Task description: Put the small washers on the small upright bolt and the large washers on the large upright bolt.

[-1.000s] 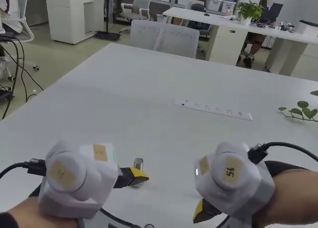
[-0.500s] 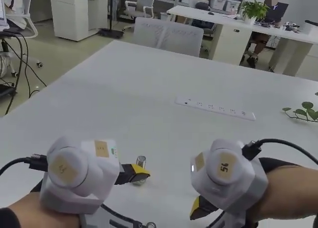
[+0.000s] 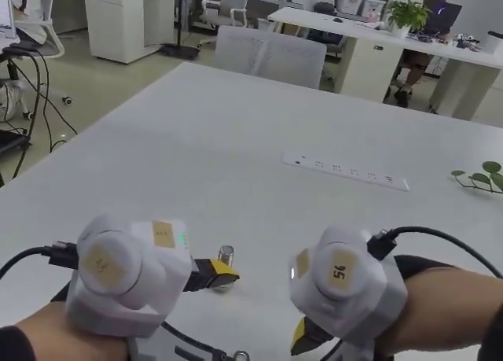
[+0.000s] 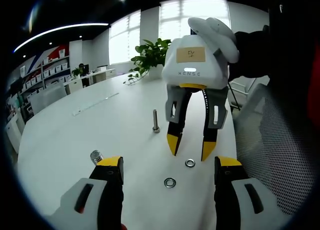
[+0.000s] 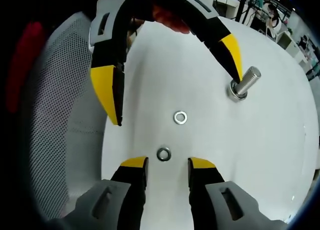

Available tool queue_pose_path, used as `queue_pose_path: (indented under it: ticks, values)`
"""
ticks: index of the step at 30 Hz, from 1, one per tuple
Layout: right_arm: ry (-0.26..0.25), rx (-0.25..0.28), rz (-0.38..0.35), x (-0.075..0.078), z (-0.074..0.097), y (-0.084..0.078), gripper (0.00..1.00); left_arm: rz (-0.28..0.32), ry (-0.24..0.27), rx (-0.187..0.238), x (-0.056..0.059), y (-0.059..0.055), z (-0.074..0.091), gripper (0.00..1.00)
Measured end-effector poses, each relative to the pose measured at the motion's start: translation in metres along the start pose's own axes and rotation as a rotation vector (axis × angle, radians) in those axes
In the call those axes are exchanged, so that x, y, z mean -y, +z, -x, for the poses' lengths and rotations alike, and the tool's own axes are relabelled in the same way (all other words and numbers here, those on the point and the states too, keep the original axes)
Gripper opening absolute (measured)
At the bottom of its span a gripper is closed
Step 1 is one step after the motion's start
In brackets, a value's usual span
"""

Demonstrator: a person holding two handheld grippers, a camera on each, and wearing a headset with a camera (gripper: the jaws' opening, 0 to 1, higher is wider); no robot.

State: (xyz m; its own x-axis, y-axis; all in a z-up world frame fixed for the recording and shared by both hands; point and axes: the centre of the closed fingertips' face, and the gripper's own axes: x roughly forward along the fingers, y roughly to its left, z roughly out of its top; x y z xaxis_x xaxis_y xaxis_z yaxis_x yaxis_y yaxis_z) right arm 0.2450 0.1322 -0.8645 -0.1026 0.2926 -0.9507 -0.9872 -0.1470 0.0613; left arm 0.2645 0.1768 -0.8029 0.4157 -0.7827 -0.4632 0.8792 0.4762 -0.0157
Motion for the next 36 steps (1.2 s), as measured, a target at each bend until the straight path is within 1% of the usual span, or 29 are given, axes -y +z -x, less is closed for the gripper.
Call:
queue_pose_path:
  ticks: [7, 14, 18, 20, 25, 29, 36]
  values:
    - [0.008, -0.004, 0.008, -0.0002, -0.0065, 0.0008, 0.31, 0.002, -0.006, -0.003, 0.0008, -0.0009, -0.0005, 0.74]
    - [0.0, -0.001, 0.014, 0.0016, -0.0067, 0.0017, 0.29, 0.004, -0.017, -0.008, 0.0026, -0.0021, -0.0012, 0.74]
    - [-0.005, -0.006, 0.032, -0.0008, -0.0072, 0.0009, 0.28, 0.007, -0.02, -0.009, 0.0033, -0.0026, -0.0012, 0.74]
    - [-0.019, -0.01, 0.058, -0.0002, -0.0078, 0.0001, 0.27, 0.007, -0.022, -0.009, 0.0039, -0.0023, -0.0011, 0.74]
    - [-0.025, -0.009, 0.072, -0.0039, -0.0084, 0.0005, 0.26, 0.005, -0.026, -0.008, 0.0057, -0.0014, -0.0013, 0.74]
    - [-0.041, -0.019, 0.097, -0.0027, -0.0089, 0.0002, 0.23, 0.005, -0.026, -0.003, 0.0062, -0.0001, -0.0006, 0.74]
    - [-0.043, -0.024, 0.115, -0.0043, -0.0091, 0.0011, 0.19, 0.007, -0.021, 0.005, 0.0058, 0.0014, 0.0011, 0.73]
